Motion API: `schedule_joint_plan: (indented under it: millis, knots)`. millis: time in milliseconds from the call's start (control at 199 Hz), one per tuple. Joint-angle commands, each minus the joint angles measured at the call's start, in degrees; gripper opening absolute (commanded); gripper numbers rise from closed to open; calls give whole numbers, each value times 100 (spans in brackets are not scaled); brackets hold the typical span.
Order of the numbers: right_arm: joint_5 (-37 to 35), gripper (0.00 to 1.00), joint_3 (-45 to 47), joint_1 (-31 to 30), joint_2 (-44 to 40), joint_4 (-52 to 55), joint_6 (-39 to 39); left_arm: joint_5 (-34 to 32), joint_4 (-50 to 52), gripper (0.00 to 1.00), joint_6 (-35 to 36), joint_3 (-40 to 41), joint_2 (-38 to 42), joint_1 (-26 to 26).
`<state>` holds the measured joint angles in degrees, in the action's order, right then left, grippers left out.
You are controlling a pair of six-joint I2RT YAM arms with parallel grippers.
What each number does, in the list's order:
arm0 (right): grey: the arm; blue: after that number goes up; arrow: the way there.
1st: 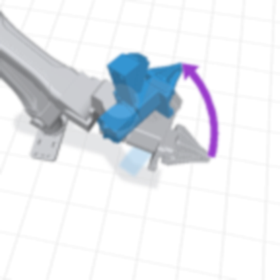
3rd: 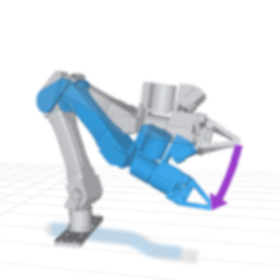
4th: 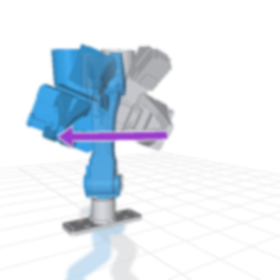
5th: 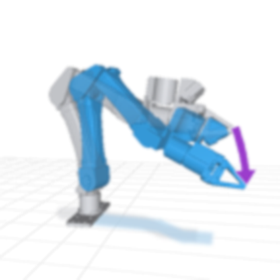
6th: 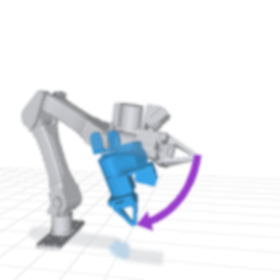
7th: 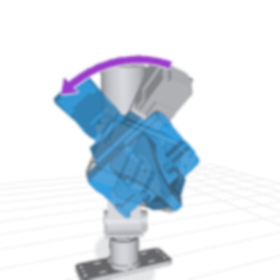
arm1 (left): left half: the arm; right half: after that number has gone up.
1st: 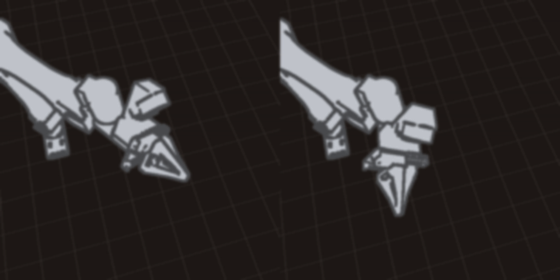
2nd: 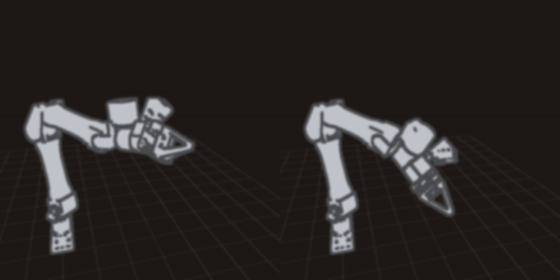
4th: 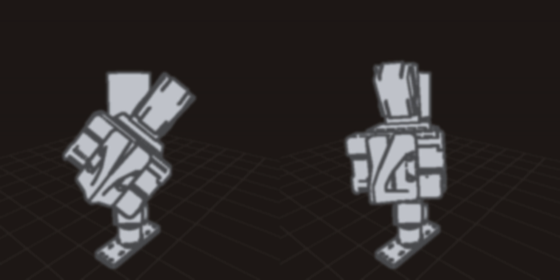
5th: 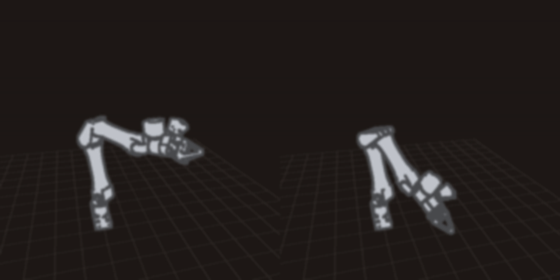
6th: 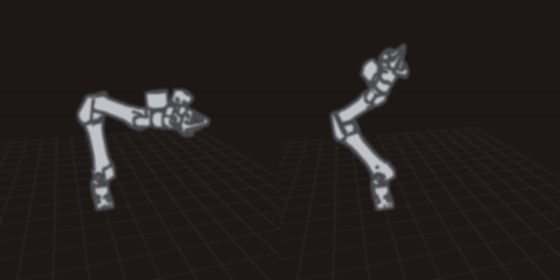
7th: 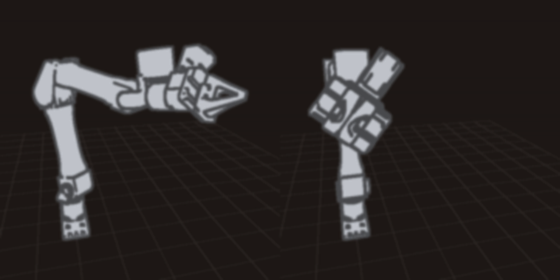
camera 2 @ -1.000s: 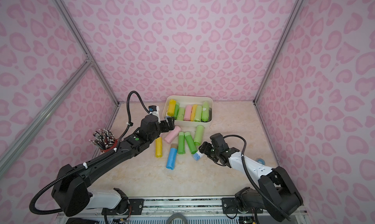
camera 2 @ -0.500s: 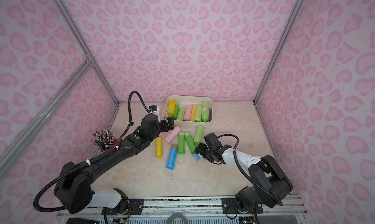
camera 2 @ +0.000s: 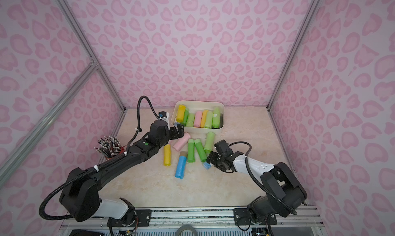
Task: Put the roll of trash bags into the storage box
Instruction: Pick up the roll of trash bags from the center of the board.
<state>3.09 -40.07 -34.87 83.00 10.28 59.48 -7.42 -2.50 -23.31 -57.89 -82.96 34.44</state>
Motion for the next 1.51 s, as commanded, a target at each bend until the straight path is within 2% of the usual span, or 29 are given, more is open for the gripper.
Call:
schedule_joint_plan:
  millis: [0, 126, 252, 423, 1012, 1143, 1264, 1500]
  knots:
    - [-1200, 61, -57, 16, -72, 372, -73, 30, -21, 100, 47, -69, -77, -25]
    - [-1381, 63, -199, 10, -74, 654, -297, 56, -12, 100, 46, -69, -91, -51]
    - [-1135, 65, -390, 12, 183, 762, -397, 91, -29, 100, 37, -78, -104, -60]
    - [-754, 66, -510, -32, 381, 596, -351, 85, 9, 100, 44, -82, -103, -60]
    - [-652, 67, -607, -261, 907, 370, -187, 83, 16, 100, 38, 17, -45, -106]
    - [-639, 64, -607, -262, 888, 377, -209, 126, 7, 100, 45, 15, -30, -104]
    - [-571, 51, -590, -262, 819, 364, -183, 257, 108, 100, 64, -56, -83, -113]
    - [-312, 46, -728, -248, 621, 384, -303, 245, 245, 100, 63, 68, 89, -113]
